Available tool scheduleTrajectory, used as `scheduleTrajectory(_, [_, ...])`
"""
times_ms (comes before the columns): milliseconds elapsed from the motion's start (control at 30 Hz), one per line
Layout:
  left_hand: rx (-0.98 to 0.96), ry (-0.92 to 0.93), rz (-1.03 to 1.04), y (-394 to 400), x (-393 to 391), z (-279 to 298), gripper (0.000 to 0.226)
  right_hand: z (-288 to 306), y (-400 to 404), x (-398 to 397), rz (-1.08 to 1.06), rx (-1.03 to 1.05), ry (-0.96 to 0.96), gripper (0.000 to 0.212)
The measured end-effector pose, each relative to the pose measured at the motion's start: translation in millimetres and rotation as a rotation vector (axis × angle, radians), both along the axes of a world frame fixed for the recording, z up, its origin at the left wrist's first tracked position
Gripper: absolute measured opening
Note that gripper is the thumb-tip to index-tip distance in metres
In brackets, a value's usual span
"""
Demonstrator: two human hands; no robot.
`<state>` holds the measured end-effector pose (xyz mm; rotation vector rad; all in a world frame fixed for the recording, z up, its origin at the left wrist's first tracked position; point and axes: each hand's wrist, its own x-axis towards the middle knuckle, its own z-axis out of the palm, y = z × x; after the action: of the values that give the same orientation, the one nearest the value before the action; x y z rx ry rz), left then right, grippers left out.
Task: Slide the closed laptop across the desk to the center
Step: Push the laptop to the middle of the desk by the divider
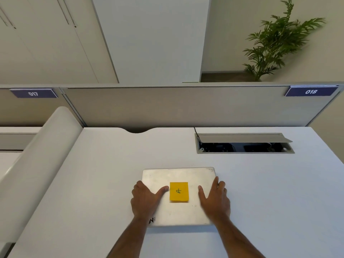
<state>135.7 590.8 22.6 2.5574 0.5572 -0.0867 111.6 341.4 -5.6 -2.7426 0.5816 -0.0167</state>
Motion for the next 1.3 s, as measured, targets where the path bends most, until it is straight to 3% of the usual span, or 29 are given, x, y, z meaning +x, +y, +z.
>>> scheduleTrajectory(1300, [0.212, 0.031, -0.027, -2.7, -2.8, -24.1, 0.108, -10.0, 4.2, -4.9, -0.004, -0.087, 0.047, 0.084])
